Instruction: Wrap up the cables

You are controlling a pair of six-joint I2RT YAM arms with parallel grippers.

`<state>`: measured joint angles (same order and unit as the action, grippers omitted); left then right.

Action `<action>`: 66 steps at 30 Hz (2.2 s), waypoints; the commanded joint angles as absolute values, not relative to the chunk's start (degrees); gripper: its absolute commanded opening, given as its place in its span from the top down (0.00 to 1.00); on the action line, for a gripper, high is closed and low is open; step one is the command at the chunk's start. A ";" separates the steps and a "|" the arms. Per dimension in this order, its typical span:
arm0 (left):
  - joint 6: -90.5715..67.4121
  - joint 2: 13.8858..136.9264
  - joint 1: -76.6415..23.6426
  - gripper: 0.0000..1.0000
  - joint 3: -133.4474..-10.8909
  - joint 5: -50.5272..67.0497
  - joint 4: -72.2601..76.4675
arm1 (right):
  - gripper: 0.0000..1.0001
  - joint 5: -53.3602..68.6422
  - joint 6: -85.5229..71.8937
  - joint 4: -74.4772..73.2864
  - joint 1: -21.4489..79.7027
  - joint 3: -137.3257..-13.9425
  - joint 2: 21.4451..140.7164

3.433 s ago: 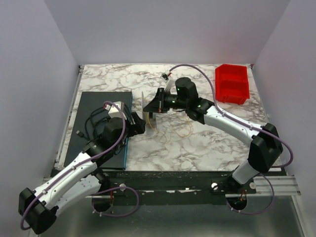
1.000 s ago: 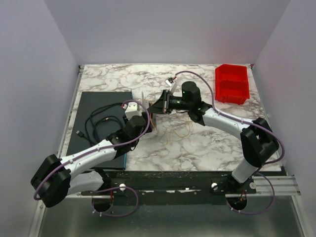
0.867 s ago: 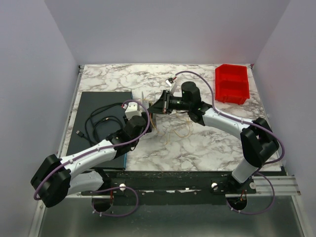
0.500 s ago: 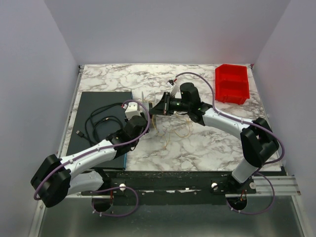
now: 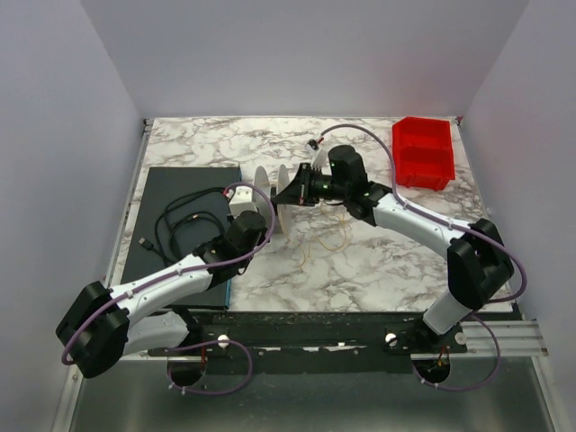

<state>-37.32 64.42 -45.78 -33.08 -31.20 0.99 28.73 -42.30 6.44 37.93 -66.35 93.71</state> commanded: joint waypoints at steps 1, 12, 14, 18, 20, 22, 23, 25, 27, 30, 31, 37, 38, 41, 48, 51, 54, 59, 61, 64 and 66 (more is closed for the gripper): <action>-35.33 62.75 -45.98 1.00 -35.33 -32.37 -0.96 | 0.99 20.21 -36.62 -1.57 37.48 -68.85 91.38; -25.98 53.26 -45.98 1.00 -38.64 -26.83 -8.16 | 0.90 -2.89 -27.72 -11.82 37.36 -73.04 87.53; -24.00 51.00 -46.02 1.00 -38.70 -23.37 -8.90 | 0.88 -4.34 -26.82 -12.13 37.14 -73.83 87.96; -20.69 48.61 -45.99 1.00 -41.46 -19.36 -14.03 | 0.87 -7.52 -24.50 -12.48 36.54 -76.20 89.66; -20.27 47.24 -46.00 1.00 -42.56 -18.25 -16.15 | 0.84 -7.22 -23.97 -12.48 35.51 -77.17 90.62; -19.78 45.48 -46.01 1.00 -43.26 -16.87 -17.48 | 0.82 -5.09 -23.68 -12.10 34.36 -77.59 91.50; -19.78 44.57 -46.03 1.00 -43.57 -16.57 -18.02 | 0.81 -3.93 -23.35 -11.75 33.98 -77.54 91.87; -20.04 43.37 -45.97 1.00 -44.49 -16.11 -19.45 | 0.79 -1.13 -22.84 -10.40 33.64 -76.57 92.30; -20.21 42.42 -46.03 1.00 -45.51 -15.55 -20.27 | 0.78 2.15 -22.71 -8.71 33.39 -75.21 92.83; -20.98 41.42 -45.97 1.00 -46.86 -15.58 -21.07 | 0.74 6.01 -22.94 -5.83 32.84 -72.62 93.63; -21.07 41.25 -45.99 1.00 -47.29 -15.64 -21.22 | 0.74 7.00 -23.16 -5.08 32.52 -71.83 93.88; -23.82 41.30 -46.04 1.00 -51.56 -18.08 -23.06 | 0.67 15.83 -25.28 2.33 31.56 -66.63 95.46; -24.35 41.34 -46.01 1.00 -52.27 -18.88 -23.33 | 0.66 17.81 -26.18 4.26 31.42 -65.40 95.76; -24.94 41.94 -46.05 1.00 -55.17 -20.51 -24.30 | 0.61 24.92 -29.03 10.80 31.35 -61.72 97.23; -27.02 44.53 -46.03 1.00 -60.25 -24.81 -26.45 | 0.57 33.33 -38.24 26.70 31.45 -53.64 100.40; -30.46 45.49 -46.01 1.00 -61.51 -28.10 -27.44 | 0.56 36.20 -42.74 33.42 31.70 -50.91 102.02; -33.50 46.82 -46.04 1.00 -62.18 -31.28 -27.70 | 0.56 38.40 -47.64 40.76 32.60 -47.74 103.55; -36.69 49.24 -46.01 1.00 -62.78 -35.67 -26.83 | 0.56 41.13 -54.98 52.21 34.55 -44.45 106.46; -37.61 50.57 -45.97 1.00 -63.68 -38.11 -27.01 | 0.56 42.06 -56.71 54.93 35.50 -43.46 107.04; -38.14 52.92 -45.93 1.00 -65.16 -41.79 -27.18 | 0.56 42.65 -58.77 57.95 36.83 -41.72 106.97; -38.03 54.51 -45.88 1.00 -65.73 -43.35 -26.27 | 0.56 42.89 -60.20 59.81 37.88 -40.55 106.58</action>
